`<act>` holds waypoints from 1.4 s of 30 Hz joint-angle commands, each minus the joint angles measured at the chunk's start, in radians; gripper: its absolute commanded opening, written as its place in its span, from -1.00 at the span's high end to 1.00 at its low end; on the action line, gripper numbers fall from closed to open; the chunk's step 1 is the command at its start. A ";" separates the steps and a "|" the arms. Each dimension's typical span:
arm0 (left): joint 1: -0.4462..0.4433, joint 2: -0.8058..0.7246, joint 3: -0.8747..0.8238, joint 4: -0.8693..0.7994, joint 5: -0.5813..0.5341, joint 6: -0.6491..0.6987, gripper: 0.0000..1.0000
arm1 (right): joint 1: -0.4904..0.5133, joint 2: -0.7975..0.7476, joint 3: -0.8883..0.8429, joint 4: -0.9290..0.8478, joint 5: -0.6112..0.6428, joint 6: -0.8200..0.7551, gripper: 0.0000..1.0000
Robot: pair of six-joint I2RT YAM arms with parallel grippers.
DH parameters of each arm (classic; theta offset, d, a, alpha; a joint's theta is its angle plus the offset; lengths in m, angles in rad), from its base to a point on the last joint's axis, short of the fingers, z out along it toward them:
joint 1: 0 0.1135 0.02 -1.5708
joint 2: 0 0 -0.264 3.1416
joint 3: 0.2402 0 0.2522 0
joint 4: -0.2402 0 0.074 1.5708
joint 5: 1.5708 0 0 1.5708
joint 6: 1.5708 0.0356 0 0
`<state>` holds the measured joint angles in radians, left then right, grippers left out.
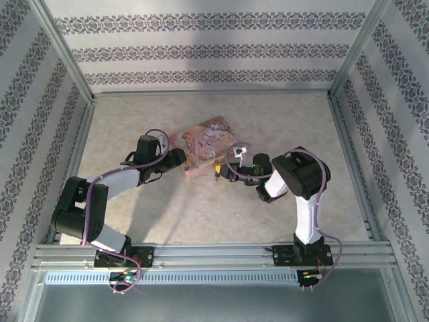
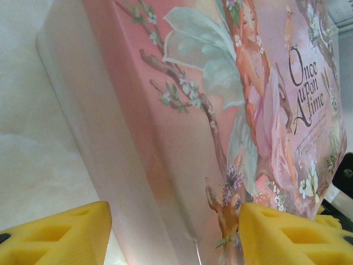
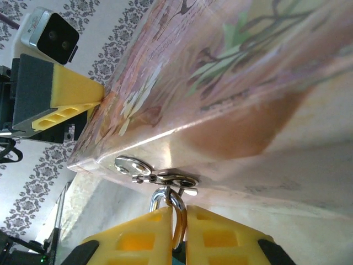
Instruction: Unlock a padlock with a key
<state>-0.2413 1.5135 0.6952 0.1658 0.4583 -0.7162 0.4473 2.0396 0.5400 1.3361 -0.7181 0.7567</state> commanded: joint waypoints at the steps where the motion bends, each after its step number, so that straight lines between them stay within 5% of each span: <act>1: -0.011 -0.005 -0.046 -0.085 -0.030 -0.007 -0.23 | 0.012 0.019 0.006 0.048 -0.030 0.032 0.82; 7: -0.017 -0.037 -0.083 -0.080 -0.021 -0.033 -0.23 | 0.005 0.009 -0.006 0.048 0.020 0.083 1.00; 31: -0.121 -0.076 -0.209 0.040 -0.088 -0.162 -0.23 | 0.019 -0.053 0.006 0.043 0.429 0.363 1.00; 42: -0.086 -0.035 -0.162 0.033 -0.117 -0.121 -0.24 | -0.019 -0.296 -0.089 -0.163 0.466 0.197 1.00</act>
<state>-0.3389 1.4227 0.5335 0.3180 0.3908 -0.8803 0.4450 1.8500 0.4824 1.2358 -0.2768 1.0409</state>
